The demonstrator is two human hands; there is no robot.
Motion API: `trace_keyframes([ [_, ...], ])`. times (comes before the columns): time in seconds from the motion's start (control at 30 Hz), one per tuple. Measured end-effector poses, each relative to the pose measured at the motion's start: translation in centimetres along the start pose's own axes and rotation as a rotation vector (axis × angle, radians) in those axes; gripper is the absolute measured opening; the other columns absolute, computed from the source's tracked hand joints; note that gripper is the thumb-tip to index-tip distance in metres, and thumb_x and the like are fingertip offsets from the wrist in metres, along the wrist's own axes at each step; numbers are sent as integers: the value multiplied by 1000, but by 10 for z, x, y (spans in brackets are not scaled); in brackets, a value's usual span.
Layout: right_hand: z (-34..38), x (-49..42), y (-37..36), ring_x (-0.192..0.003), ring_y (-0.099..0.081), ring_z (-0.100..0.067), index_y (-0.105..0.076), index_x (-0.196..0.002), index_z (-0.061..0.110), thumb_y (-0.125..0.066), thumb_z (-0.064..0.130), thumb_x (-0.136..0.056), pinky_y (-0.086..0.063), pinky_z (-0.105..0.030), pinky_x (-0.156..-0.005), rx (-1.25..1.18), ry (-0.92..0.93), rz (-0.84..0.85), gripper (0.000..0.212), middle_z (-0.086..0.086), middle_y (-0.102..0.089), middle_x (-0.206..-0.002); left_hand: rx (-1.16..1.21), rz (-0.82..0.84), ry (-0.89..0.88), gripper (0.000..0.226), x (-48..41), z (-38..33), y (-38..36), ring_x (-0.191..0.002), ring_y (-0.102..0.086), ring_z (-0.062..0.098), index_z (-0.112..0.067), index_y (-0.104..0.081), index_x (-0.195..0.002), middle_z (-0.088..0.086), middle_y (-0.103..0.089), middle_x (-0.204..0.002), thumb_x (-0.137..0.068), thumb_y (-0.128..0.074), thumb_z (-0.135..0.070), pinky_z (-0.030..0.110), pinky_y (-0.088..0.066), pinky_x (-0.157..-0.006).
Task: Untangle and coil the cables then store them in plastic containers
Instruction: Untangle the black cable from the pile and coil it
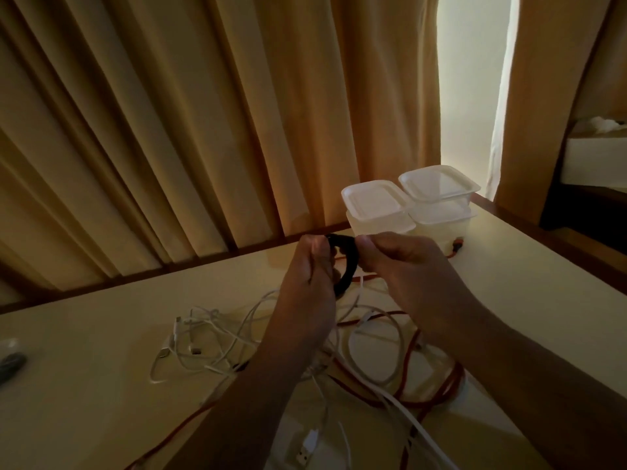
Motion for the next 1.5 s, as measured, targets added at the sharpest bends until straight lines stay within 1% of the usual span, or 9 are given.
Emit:
trace_keyframes([
  [0.13, 4, 2, 0, -84, -68, 0, -77, -106, 35, -60, 38, -98, -54, -19, -76, 153, 66, -68, 18, 16, -73, -85, -69, -16, -30, 40, 0, 2, -1, -97, -62, 36, -32, -55, -98, 6, -61, -94, -96, -28, -62, 58, -56, -87],
  [0.27, -1, 2, -3, -86, -74, -6, -77, -101, 27, -66, 34, -96, -60, -37, -89, -41, -32, -91, 14, 10, -77, -86, -128, -57, -37, 32, -5, 10, -3, -82, -61, 13, -32, -53, -96, -5, -57, -87, -107, -29, -50, 44, -58, -82],
  [0.4, -3, -1, -3, -90, -75, -10, -78, -99, 21, -65, 36, -97, -58, -41, -95, -166, -157, -61, 20, 5, -79, -89, -214, -76, -74, 36, -5, 13, -7, -74, -56, 0, -27, -52, -104, -10, -56, -85, -104, -26, -52, 32, -53, -72],
  [0.53, -5, 0, -6, -100, -74, -16, -77, -108, 13, -60, 36, -99, -55, -41, -99, -406, -263, -6, 30, -4, -79, -99, -299, -97, -146, 27, -3, 17, -12, -86, -57, -14, -27, -48, -111, -17, -57, -91, -107, -29, -45, 20, -52, -73],
  [0.73, -3, 3, -5, -114, -69, -17, -71, -122, 16, -62, 30, -95, -50, -43, -107, -440, -216, 206, 33, -3, -76, -113, -315, -143, -122, 24, -8, 20, -13, -79, -59, 2, -24, -44, -109, -11, -58, -90, -107, -31, -44, 33, -55, -73],
  [0.83, -7, 1, -4, -112, -70, -15, -70, -125, 19, -58, 12, -101, -51, -42, -105, -310, -207, 123, 28, 1, -76, -112, -370, -138, -170, 31, -5, 20, -14, -84, -59, -5, -28, -43, -109, -16, -57, -90, -101, -27, -53, 25, -52, -70],
  [1.2, -7, -3, -4, -109, -71, -26, -71, -115, 3, -54, 13, -102, -56, -40, -98, -616, -375, 121, 24, -17, -73, -114, -361, -132, -217, 18, -8, 26, -8, -78, -57, -7, -26, -48, -106, -14, -58, -86, -109, -35, -38, 11, -42, -61],
  [1.4, -13, -3, -2, -109, -71, -23, -70, -115, 6, -61, 2, -97, -51, -44, -105, -368, -270, 173, 21, -12, -75, -107, -337, -89, -271, 24, -7, 30, -6, -81, -60, 0, -26, -48, -108, -12, -61, -87, -105, -34, -46, 17, -47, -62],
  [1.5, -15, -6, -4, -101, -72, -20, -65, -123, 2, -52, -2, -100, -53, -44, -103, -573, -357, 127, 27, -11, -75, -102, -246, 0, -226, 30, -8, 31, -4, -83, -62, 4, -28, -52, -108, -7, -63, -87, -106, -33, -51, 27, -53, -71],
])
Point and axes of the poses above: each hand's wrist, its own x-axis away from the middle knuckle, its own y-axis out of the back of the hand, z = x × y, the point moved 1 cm from there along -x, towards the middle knuckle
